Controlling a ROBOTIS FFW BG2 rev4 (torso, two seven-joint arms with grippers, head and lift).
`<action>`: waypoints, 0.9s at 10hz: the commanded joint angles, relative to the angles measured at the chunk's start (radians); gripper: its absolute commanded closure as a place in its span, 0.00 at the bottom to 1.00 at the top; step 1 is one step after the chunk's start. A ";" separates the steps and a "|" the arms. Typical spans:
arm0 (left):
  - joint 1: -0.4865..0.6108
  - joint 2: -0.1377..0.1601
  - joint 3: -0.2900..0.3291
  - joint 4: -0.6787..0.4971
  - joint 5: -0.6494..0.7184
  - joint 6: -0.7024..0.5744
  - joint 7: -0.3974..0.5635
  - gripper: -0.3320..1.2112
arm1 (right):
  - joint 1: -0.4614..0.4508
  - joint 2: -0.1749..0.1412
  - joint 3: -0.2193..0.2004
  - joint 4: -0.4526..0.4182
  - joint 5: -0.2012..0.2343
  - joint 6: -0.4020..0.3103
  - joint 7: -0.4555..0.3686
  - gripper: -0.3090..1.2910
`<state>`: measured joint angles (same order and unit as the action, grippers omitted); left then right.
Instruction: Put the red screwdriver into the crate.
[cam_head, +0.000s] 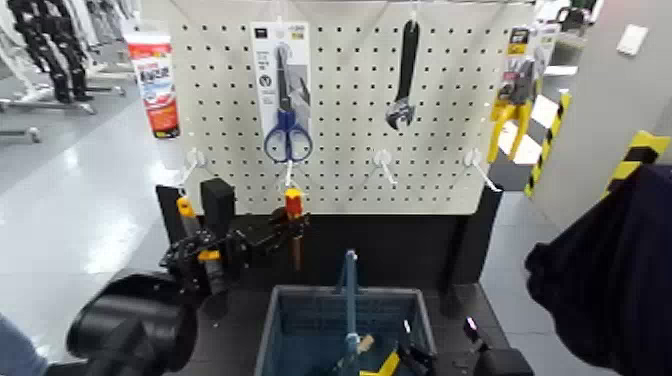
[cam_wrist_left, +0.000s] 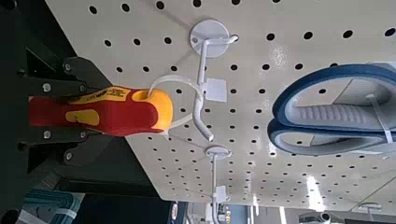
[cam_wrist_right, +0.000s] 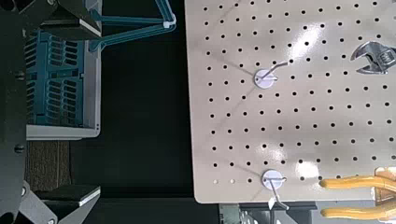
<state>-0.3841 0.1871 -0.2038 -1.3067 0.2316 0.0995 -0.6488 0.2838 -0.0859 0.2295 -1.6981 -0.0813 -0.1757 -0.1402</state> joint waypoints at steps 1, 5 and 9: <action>0.005 0.000 0.001 -0.013 0.000 -0.012 0.000 0.99 | 0.000 0.000 0.001 0.000 -0.002 0.002 0.001 0.28; 0.060 0.000 0.020 -0.111 0.000 0.016 0.009 0.99 | 0.000 0.000 0.001 0.000 -0.003 0.008 0.001 0.28; 0.113 0.000 0.027 -0.204 0.003 0.048 0.021 0.99 | 0.000 0.000 -0.001 0.000 -0.006 0.012 0.002 0.28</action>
<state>-0.2786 0.1871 -0.1759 -1.4933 0.2346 0.1429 -0.6274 0.2842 -0.0860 0.2297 -1.6989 -0.0863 -0.1637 -0.1380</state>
